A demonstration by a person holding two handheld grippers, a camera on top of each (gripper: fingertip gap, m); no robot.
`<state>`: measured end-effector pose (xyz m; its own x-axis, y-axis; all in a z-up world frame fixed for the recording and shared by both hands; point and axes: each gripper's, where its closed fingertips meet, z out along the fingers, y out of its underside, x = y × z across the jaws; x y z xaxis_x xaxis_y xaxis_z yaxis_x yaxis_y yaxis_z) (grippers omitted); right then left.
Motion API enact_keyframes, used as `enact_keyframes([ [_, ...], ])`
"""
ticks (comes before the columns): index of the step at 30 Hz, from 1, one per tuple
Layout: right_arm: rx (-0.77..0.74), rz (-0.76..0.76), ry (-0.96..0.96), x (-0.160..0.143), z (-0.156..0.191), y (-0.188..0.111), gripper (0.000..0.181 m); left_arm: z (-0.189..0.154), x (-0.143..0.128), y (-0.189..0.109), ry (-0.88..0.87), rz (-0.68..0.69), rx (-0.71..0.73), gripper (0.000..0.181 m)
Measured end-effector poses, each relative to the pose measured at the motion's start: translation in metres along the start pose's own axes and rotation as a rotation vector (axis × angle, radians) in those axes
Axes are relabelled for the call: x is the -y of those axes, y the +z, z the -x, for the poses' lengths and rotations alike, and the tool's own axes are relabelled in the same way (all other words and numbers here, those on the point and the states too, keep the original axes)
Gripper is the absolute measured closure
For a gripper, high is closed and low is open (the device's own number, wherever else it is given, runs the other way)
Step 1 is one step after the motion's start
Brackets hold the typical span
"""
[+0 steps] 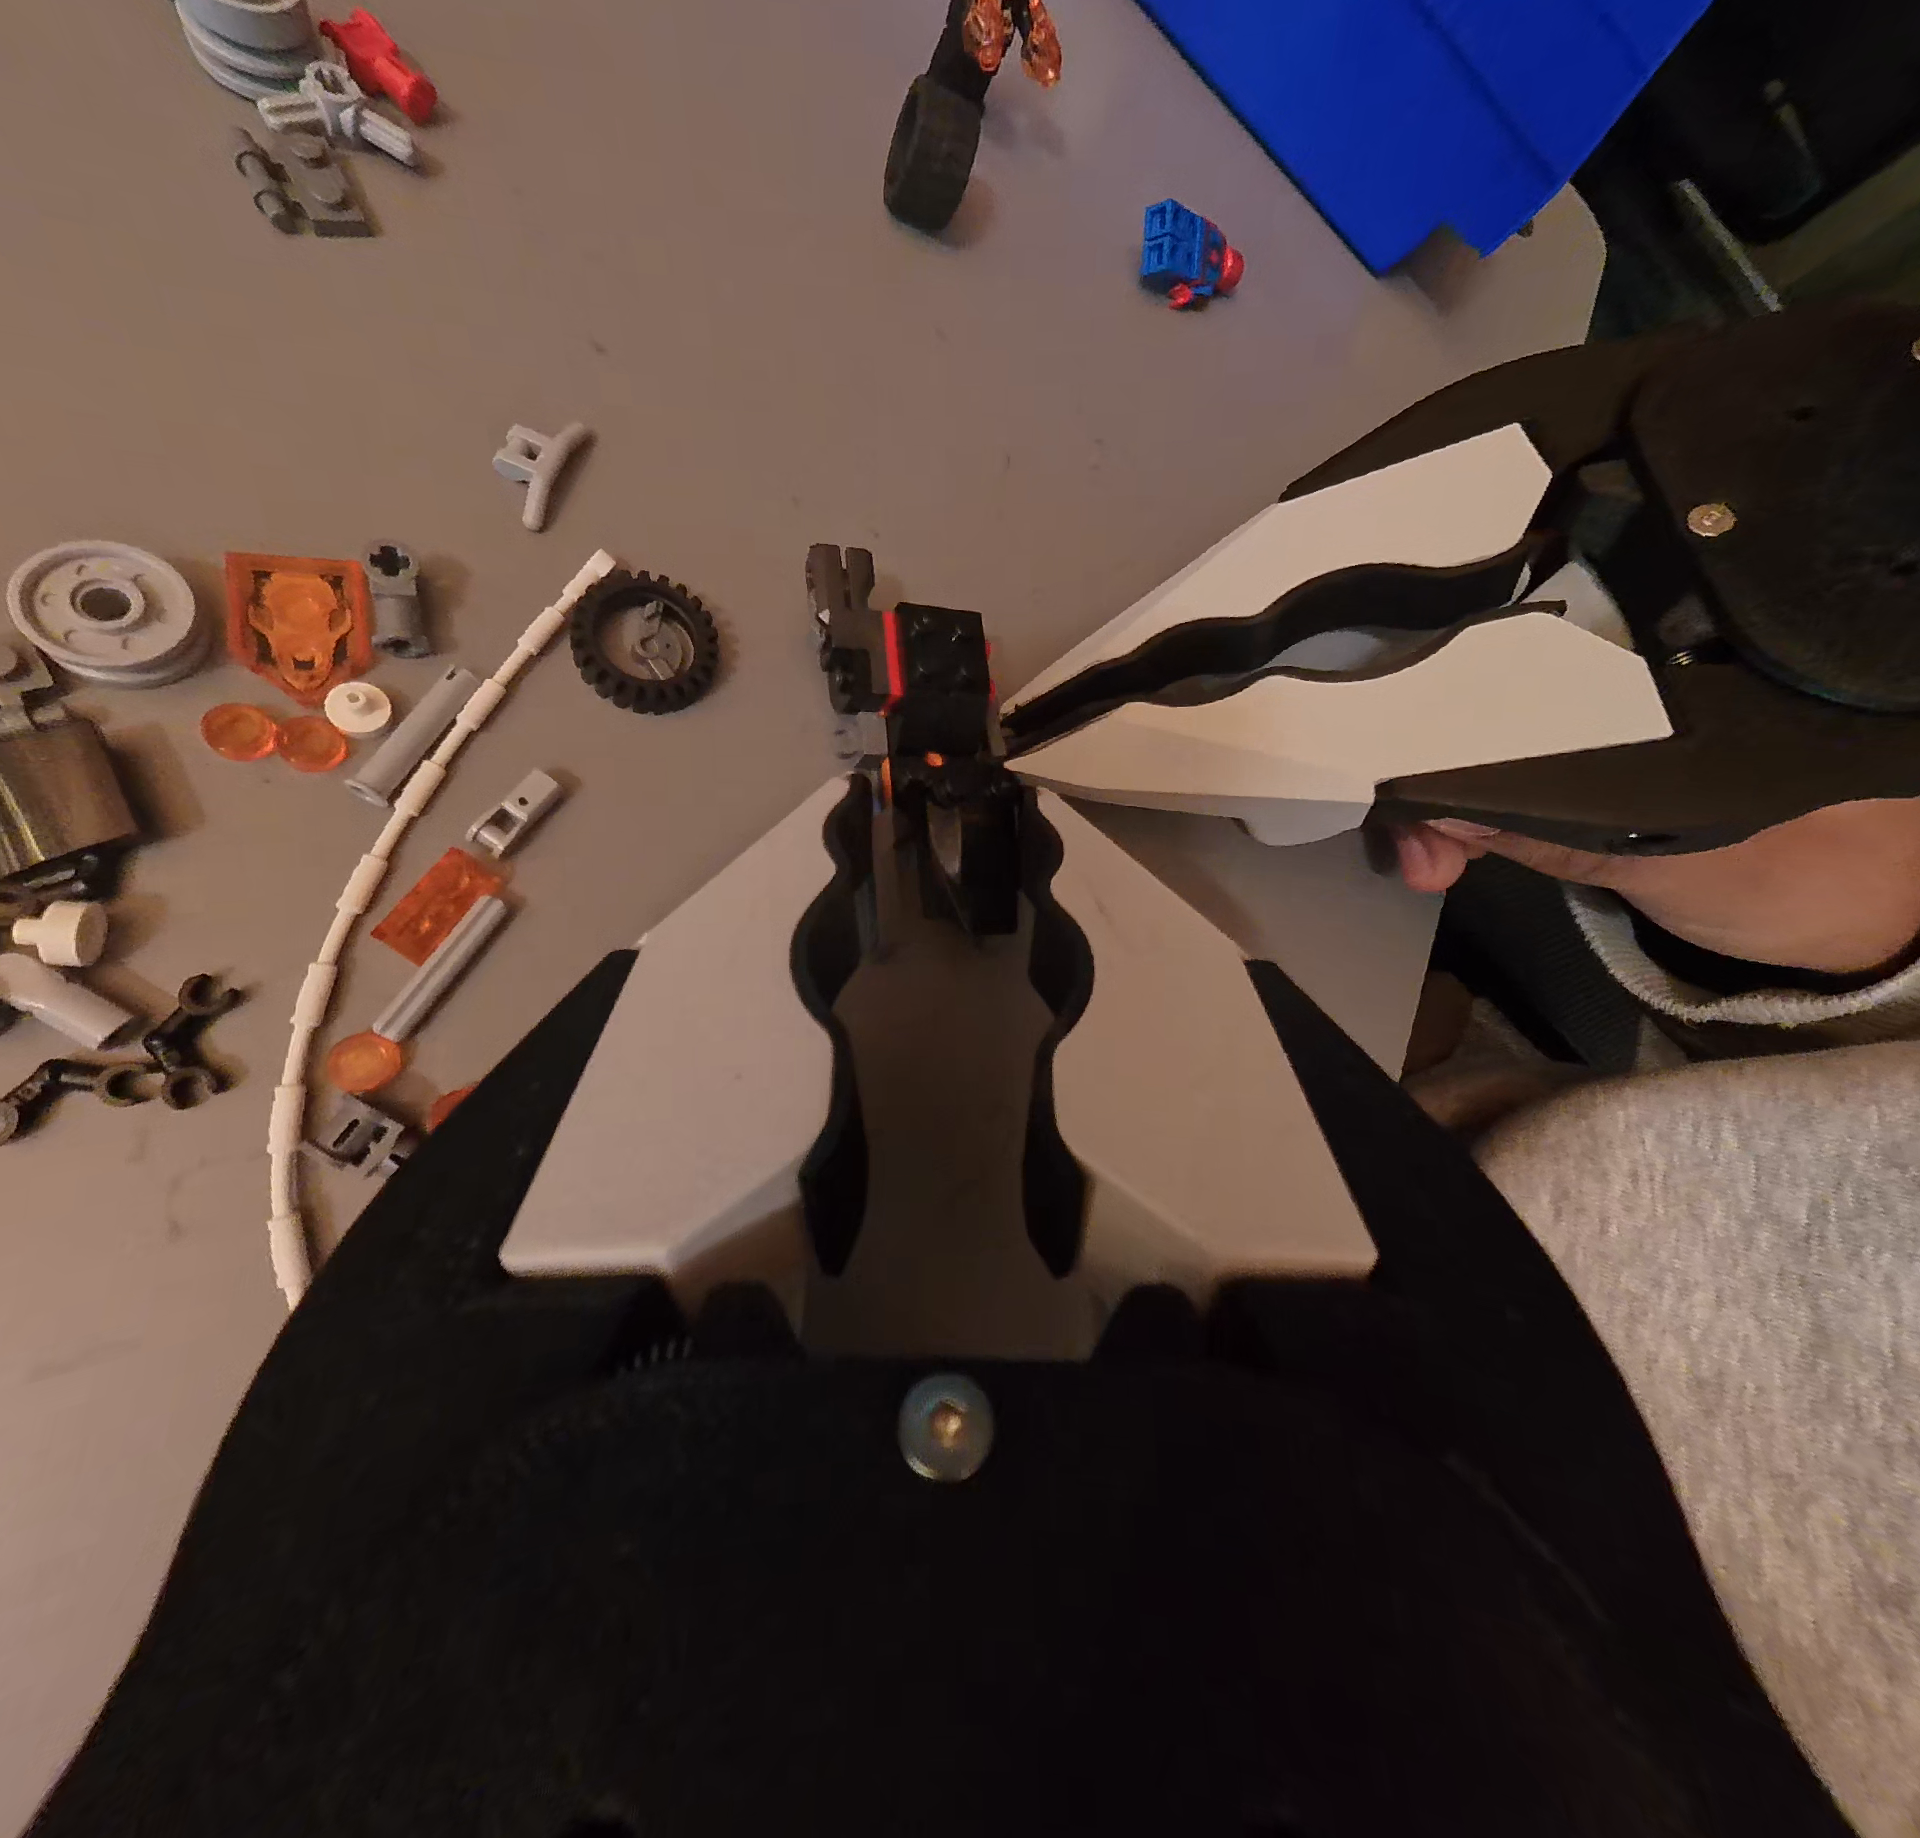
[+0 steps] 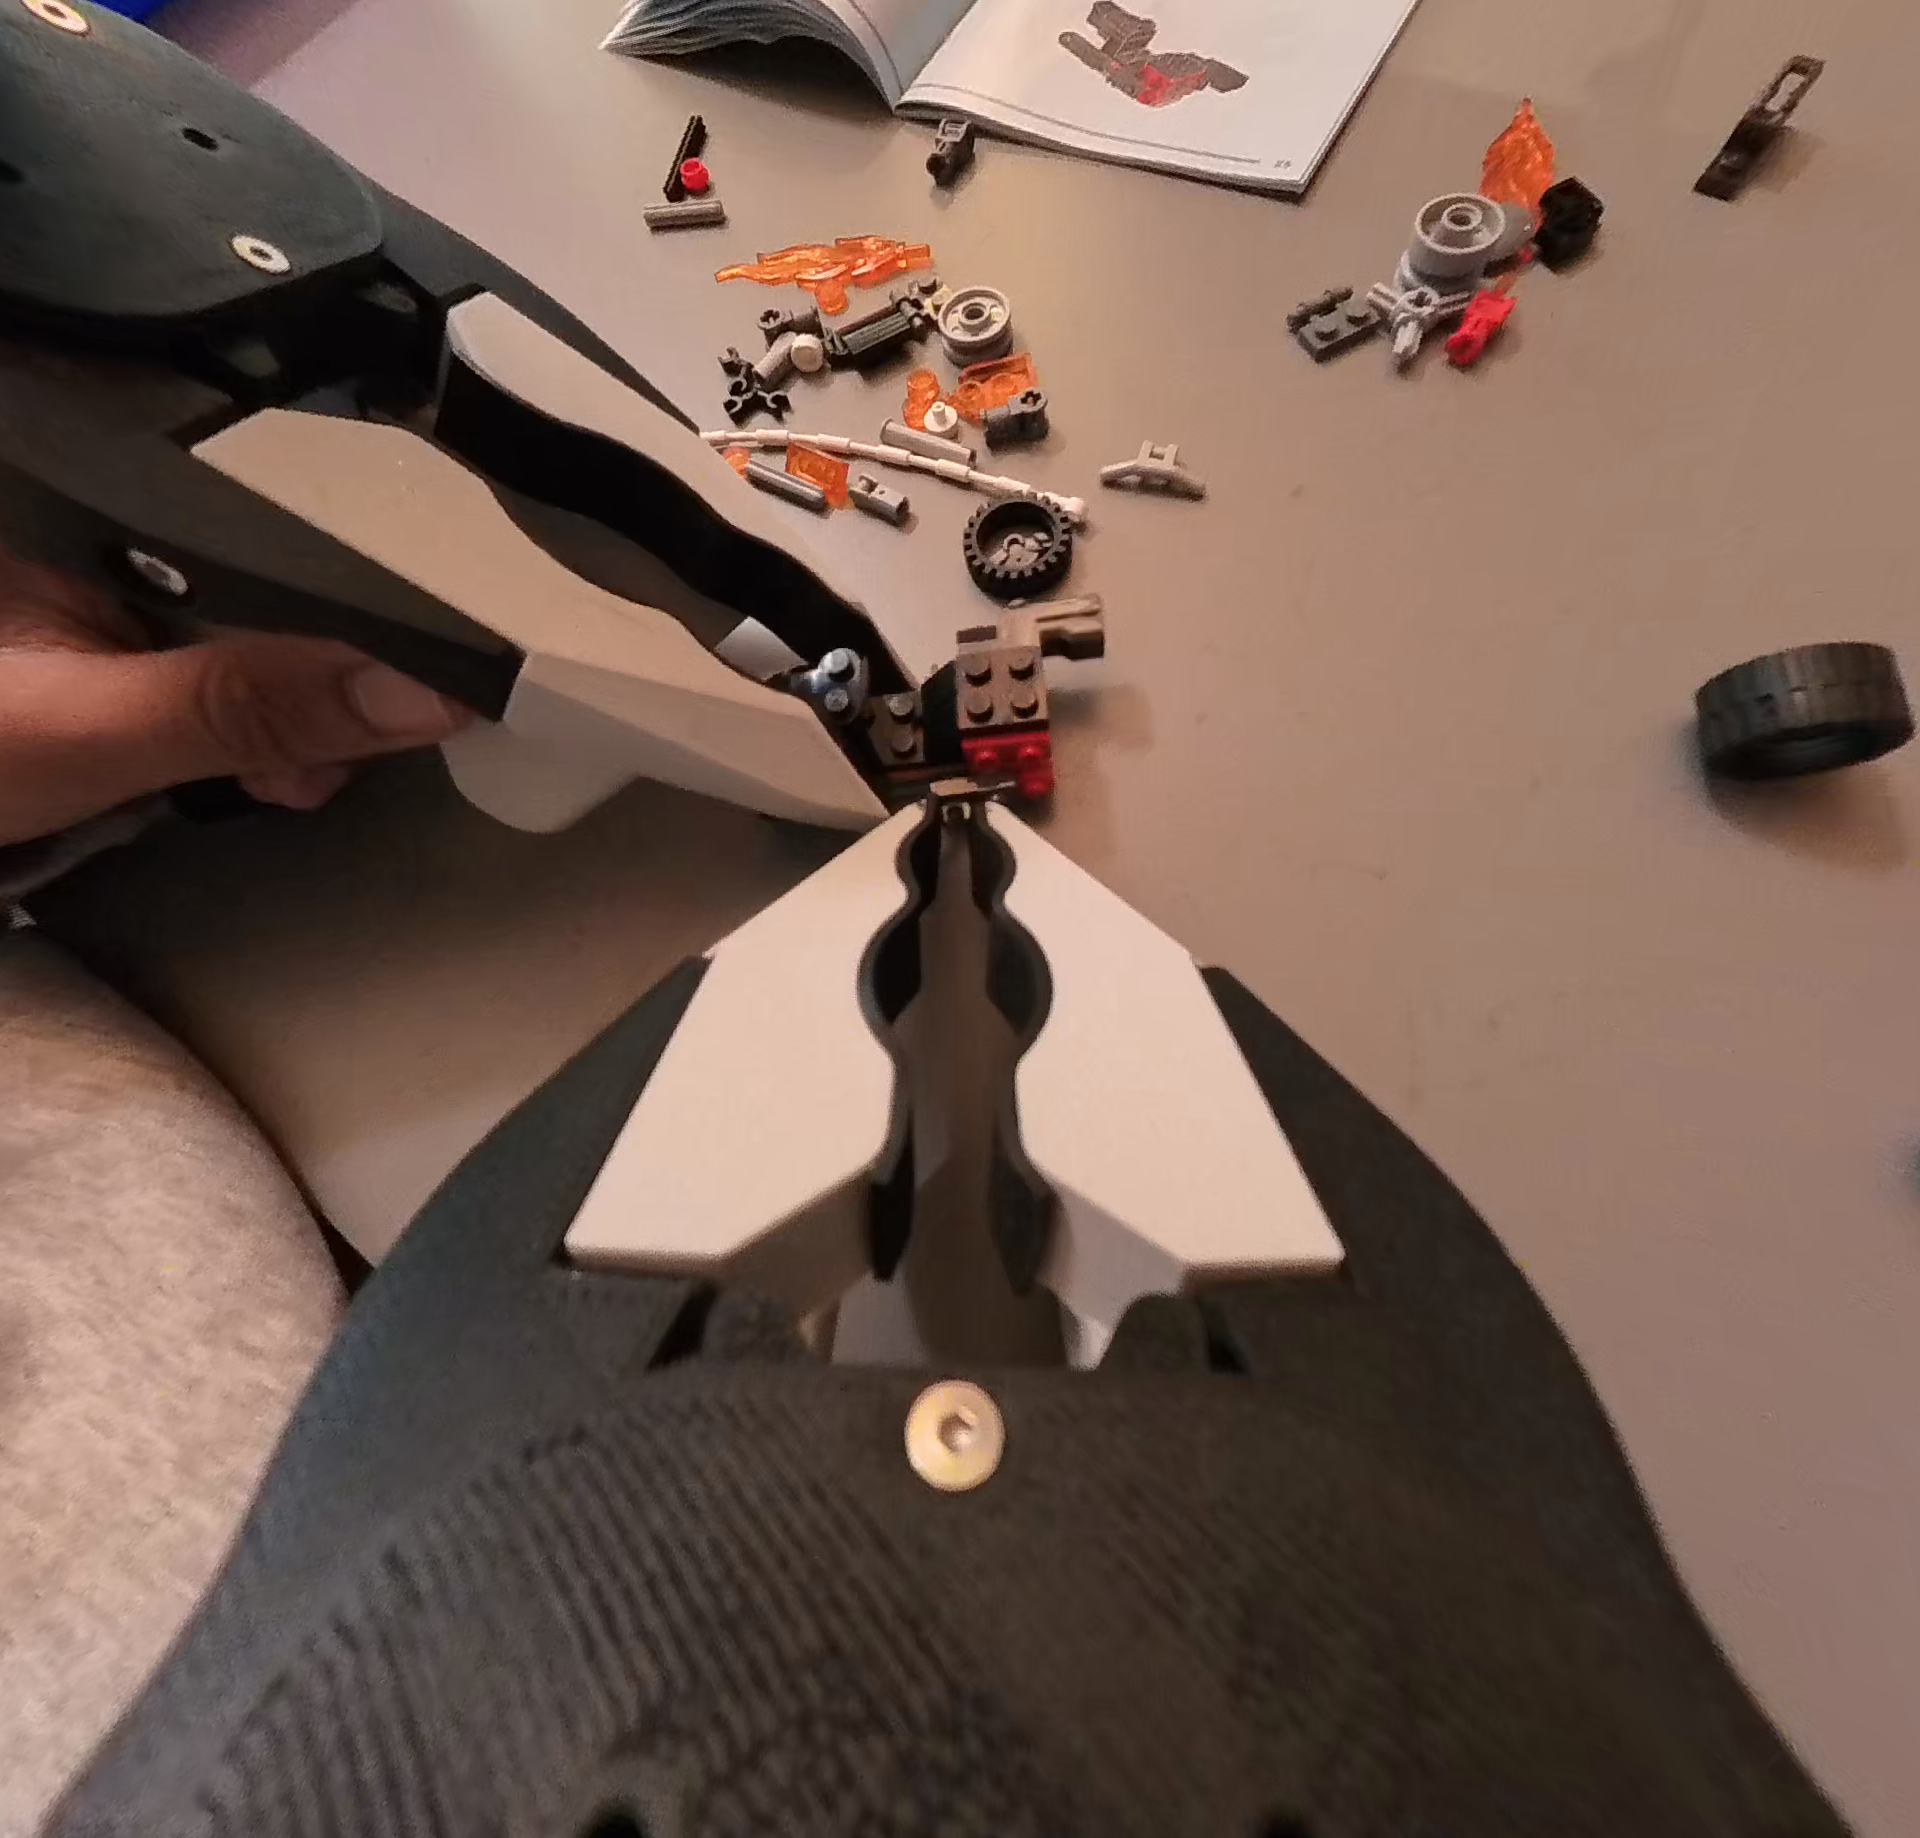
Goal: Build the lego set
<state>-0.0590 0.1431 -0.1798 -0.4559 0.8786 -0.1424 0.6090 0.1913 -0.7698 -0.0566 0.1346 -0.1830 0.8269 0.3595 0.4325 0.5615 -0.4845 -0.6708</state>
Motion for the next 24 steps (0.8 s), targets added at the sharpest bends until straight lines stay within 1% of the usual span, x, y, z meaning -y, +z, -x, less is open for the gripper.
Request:
enact_keyframes([
  [1, -0.001, 0.0, 0.001, 0.0002, -0.0002, 0.0002, 0.177, 0.0, -0.0003, 0.0, 0.007, 0.002, 0.004, 0.153],
  [7, 0.0, 0.009, 0.01, -0.0003, -0.0013, 0.0016, 0.177, 0.0003, -0.0021, 0.001, 0.084, 0.025, 0.051, 0.151],
  [10, 0.004, 0.025, 0.017, -0.0023, -0.0018, 0.0031, 0.177, -0.0015, -0.0035, 0.0012, 0.107, 0.043, 0.04, 0.151],
  [15, 0.006, 0.042, -0.002, -0.0044, -0.0015, 0.0048, 0.177, -0.0038, -0.0041, 0.0006, 0.079, 0.063, -0.007, 0.152],
  [24, 0.016, 0.025, 0.014, -0.0046, -0.0041, -0.0006, 0.177, 0.0014, -0.0025, -0.0007, 0.076, 0.065, 0.038, 0.153],
])
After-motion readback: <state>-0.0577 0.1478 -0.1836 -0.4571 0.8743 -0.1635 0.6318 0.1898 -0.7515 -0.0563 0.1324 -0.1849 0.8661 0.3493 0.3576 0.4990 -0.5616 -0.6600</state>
